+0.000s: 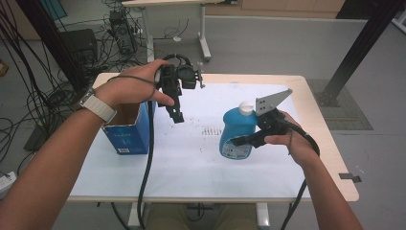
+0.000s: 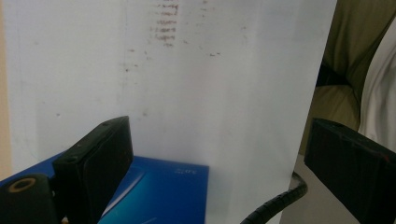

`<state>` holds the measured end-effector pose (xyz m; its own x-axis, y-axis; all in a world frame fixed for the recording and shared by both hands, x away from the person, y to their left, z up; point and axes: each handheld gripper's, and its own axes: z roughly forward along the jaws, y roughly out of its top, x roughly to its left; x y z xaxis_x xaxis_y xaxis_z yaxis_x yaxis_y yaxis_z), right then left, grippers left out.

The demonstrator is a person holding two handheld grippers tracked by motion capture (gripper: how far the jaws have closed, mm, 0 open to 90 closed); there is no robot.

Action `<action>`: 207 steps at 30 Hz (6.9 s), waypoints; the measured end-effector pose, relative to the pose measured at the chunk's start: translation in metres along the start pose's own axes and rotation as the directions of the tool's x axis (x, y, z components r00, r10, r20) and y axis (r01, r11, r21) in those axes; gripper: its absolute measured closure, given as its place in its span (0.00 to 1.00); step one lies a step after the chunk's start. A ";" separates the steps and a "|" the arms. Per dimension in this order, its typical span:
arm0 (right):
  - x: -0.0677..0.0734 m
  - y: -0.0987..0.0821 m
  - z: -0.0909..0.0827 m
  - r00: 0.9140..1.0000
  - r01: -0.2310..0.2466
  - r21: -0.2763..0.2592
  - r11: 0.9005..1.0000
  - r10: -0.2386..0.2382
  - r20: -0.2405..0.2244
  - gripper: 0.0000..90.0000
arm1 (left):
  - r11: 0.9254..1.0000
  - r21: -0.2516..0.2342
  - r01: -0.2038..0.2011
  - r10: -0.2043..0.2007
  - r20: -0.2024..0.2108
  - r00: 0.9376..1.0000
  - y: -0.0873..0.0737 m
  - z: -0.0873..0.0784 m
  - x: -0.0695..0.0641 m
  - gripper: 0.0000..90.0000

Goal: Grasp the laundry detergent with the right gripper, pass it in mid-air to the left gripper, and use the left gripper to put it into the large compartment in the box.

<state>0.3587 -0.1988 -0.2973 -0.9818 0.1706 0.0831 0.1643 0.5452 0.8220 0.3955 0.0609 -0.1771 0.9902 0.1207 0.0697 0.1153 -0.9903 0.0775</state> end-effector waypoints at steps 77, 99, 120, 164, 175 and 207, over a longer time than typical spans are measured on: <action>0.010 0.078 0.063 0.985 0.170 0.093 0.981 -0.168 -0.028 0.49 | 0.993 0.006 -0.114 0.114 0.032 0.993 0.042 -0.038 -0.029 0.06; 0.009 0.078 0.068 0.985 0.170 0.098 0.981 -0.166 -0.042 0.49 | 0.993 0.006 -0.115 0.115 0.034 0.993 0.048 -0.034 -0.027 0.07; 0.008 0.077 0.066 0.988 0.148 0.086 0.985 -0.144 -0.047 0.49 | 0.995 -0.014 -0.099 0.099 0.029 0.995 0.044 -0.032 -0.024 0.07; 0.007 0.076 0.064 0.991 0.133 0.096 0.987 -0.129 -0.048 0.48 | 0.996 -0.020 -0.091 0.092 0.030 0.995 0.041 -0.028 -0.024 0.08; 0.007 0.077 0.065 0.989 0.143 0.095 0.985 -0.140 -0.039 0.48 | 0.996 -0.027 -0.086 0.087 0.029 0.996 0.038 -0.028 -0.024 0.08; 0.007 0.078 0.063 0.990 0.137 0.089 0.987 -0.134 -0.043 0.48 | 0.996 -0.031 -0.087 0.088 0.028 0.996 0.038 -0.026 -0.024 0.08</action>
<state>0.3710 -0.1034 -0.2682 -0.9981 0.0610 -0.0037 0.0359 0.6342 0.7723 0.3741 0.0220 -0.1503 0.9984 0.0315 0.0480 0.0265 -0.9944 0.1025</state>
